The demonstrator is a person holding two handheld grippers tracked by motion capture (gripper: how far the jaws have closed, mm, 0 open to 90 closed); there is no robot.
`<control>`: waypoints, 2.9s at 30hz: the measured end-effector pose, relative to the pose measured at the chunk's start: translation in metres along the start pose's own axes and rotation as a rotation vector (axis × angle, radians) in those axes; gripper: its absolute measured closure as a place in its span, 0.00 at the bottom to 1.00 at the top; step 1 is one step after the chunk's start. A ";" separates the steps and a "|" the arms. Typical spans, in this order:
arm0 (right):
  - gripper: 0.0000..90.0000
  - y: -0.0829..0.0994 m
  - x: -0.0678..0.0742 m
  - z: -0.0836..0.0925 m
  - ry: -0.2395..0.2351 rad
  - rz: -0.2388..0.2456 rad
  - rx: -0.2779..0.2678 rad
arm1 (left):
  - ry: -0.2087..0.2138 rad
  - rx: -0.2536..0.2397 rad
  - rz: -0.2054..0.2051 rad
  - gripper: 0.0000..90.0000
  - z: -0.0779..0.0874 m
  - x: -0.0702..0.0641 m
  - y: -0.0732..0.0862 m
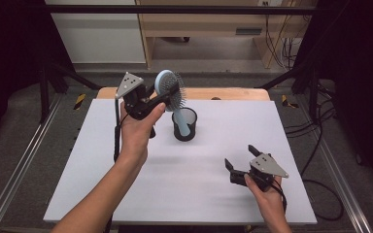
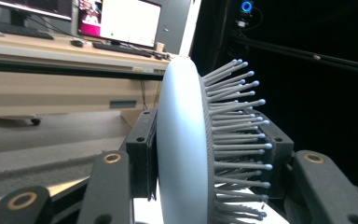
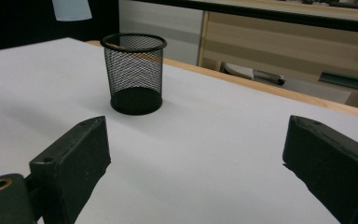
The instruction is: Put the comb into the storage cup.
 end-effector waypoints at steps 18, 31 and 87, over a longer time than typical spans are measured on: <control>0.07 0.009 -0.003 0.000 -0.004 -0.030 0.003 | -0.067 -0.053 -0.026 0.56 -0.026 0.032 -0.007; 0.07 0.011 0.002 -0.001 -0.027 -0.024 0.013 | -0.078 -0.042 -0.055 0.56 -0.034 0.037 -0.004; 0.04 0.012 0.002 0.000 -0.043 -0.009 0.031 | -0.116 -0.004 -0.083 0.56 -0.051 0.049 0.019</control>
Point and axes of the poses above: each handheld gripper's, and its own axes: z roughly backward along the jaws, y roughly out of its underside, x roughly to its left, the point moved 7 cm from there along -z, roughly forward along the jaws, and after that the axes turned 13 degrees about y, right-handed, at the moved point
